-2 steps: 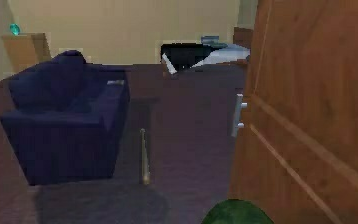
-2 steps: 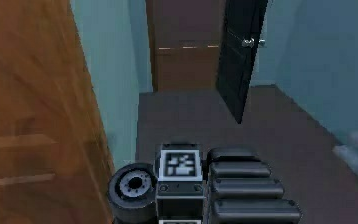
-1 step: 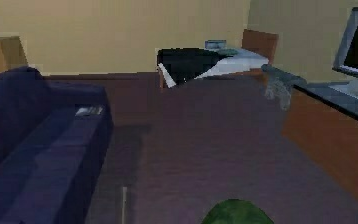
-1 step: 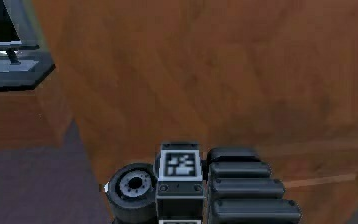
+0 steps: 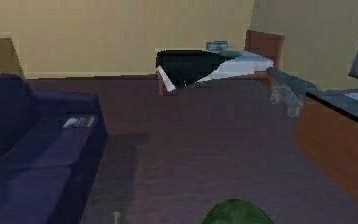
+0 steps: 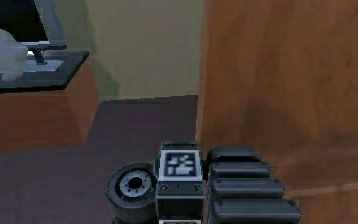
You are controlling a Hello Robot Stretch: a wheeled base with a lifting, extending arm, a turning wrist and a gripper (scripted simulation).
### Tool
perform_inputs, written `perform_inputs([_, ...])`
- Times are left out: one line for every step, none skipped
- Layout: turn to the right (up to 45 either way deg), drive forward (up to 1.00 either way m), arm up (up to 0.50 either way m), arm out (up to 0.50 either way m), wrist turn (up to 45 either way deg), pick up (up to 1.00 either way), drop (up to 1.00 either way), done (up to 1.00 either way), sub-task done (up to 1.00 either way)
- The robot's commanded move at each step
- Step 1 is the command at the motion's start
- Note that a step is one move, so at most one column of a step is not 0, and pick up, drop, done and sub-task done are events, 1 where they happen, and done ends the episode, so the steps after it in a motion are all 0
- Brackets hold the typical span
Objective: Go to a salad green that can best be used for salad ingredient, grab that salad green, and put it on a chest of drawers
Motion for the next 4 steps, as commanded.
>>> perform_inputs([3.0,0.00,0.00,0.00,0.0,0.00,0.00,0.00,0.00])
perform_inputs([0.0,1.00,0.00,0.00,0.0,0.00,0.00,0.00,0.00])
perform_inputs([3.0,0.00,0.00,0.00,0.0,0.00,0.00,0.00,0.00])
perform_inputs([0.0,0.45,0.00,0.00,0.0,0.00,0.00,0.00,0.00])
